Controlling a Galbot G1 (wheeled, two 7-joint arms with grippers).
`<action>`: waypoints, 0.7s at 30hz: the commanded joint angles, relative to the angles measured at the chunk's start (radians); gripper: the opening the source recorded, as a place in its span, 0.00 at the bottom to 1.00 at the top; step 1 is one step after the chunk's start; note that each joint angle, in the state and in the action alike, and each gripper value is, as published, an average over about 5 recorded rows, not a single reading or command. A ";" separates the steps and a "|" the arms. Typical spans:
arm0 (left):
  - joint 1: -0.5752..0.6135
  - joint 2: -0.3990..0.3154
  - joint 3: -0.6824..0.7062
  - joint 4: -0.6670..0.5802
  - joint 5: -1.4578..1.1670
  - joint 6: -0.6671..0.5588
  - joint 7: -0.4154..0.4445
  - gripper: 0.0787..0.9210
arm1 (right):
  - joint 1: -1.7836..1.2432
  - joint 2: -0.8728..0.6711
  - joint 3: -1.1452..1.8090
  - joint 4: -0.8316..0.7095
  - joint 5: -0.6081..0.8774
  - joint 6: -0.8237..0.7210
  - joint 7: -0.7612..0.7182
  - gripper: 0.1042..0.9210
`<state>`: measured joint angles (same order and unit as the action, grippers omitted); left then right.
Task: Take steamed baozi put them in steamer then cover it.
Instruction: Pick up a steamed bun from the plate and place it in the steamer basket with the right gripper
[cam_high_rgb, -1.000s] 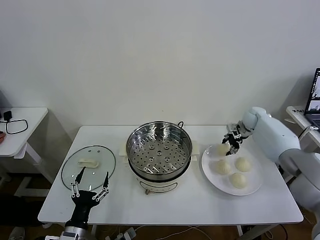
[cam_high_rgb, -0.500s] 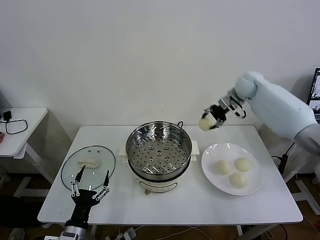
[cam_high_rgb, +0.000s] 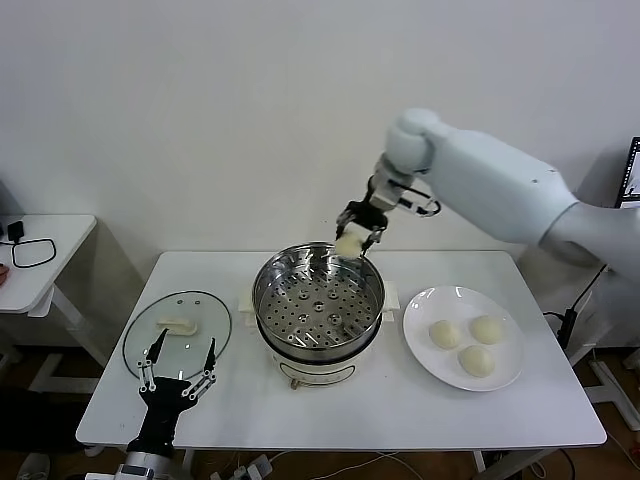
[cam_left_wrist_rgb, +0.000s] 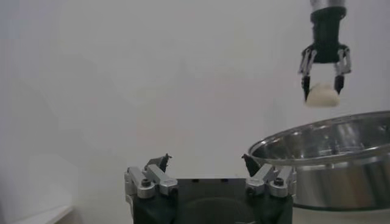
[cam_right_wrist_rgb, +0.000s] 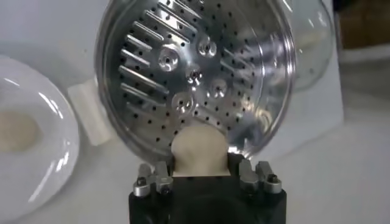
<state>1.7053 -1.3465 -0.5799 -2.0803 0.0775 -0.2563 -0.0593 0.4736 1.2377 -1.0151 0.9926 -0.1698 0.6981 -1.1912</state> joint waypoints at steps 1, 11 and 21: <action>-0.002 0.000 0.000 -0.003 -0.005 0.003 -0.002 0.88 | -0.065 0.125 -0.033 -0.048 -0.159 0.065 0.028 0.59; 0.000 0.001 -0.007 -0.003 -0.014 0.001 -0.003 0.88 | -0.124 0.185 0.000 -0.166 -0.261 0.070 0.057 0.59; 0.002 0.000 -0.016 -0.002 -0.020 -0.003 -0.007 0.88 | -0.144 0.215 0.009 -0.217 -0.294 0.065 0.094 0.60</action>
<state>1.7071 -1.3469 -0.5942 -2.0839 0.0597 -0.2603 -0.0646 0.3528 1.4151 -1.0102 0.8269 -0.4066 0.7559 -1.1207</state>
